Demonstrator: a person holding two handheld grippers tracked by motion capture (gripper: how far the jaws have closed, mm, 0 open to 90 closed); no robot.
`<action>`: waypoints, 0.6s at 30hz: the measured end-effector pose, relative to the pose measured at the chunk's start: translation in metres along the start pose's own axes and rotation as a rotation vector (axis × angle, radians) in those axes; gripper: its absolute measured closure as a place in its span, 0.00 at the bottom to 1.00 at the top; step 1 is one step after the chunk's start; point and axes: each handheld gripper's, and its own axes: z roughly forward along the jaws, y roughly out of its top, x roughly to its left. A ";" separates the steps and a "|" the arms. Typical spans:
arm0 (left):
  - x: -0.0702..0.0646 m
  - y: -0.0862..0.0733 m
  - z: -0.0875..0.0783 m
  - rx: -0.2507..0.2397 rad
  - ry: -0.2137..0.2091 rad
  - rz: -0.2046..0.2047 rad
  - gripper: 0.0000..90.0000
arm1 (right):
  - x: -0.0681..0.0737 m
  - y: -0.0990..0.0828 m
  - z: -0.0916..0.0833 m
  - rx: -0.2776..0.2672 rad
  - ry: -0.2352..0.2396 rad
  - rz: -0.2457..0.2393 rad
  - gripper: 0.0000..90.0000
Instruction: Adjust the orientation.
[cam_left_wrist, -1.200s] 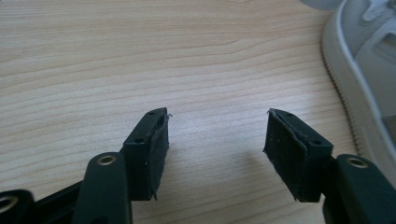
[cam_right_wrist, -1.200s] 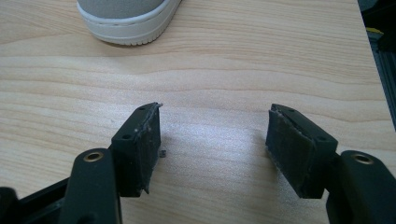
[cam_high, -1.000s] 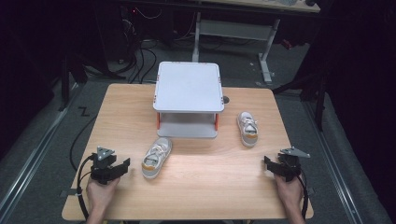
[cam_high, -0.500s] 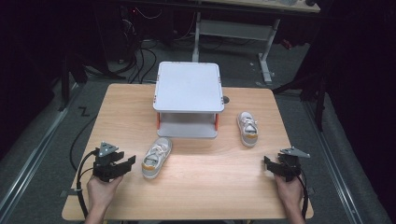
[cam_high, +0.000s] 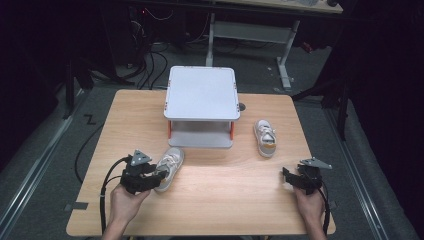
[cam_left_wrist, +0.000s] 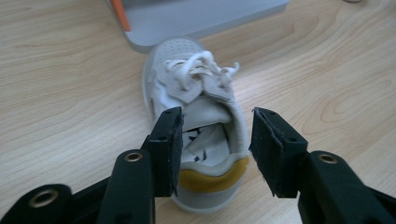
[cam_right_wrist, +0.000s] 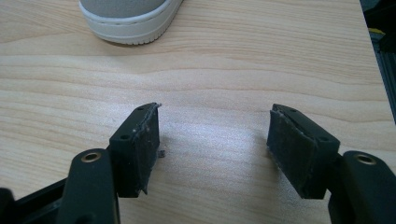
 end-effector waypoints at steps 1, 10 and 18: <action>-0.002 0.001 0.002 0.010 0.003 0.008 0.61 | 0.000 0.000 0.000 0.000 0.000 0.001 0.38; -0.011 0.002 0.021 0.092 -0.012 0.052 0.66 | 0.000 0.000 0.000 0.002 0.000 0.001 0.38; -0.011 0.001 0.030 0.107 0.000 0.078 0.77 | 0.000 0.000 0.000 0.001 0.000 0.001 0.38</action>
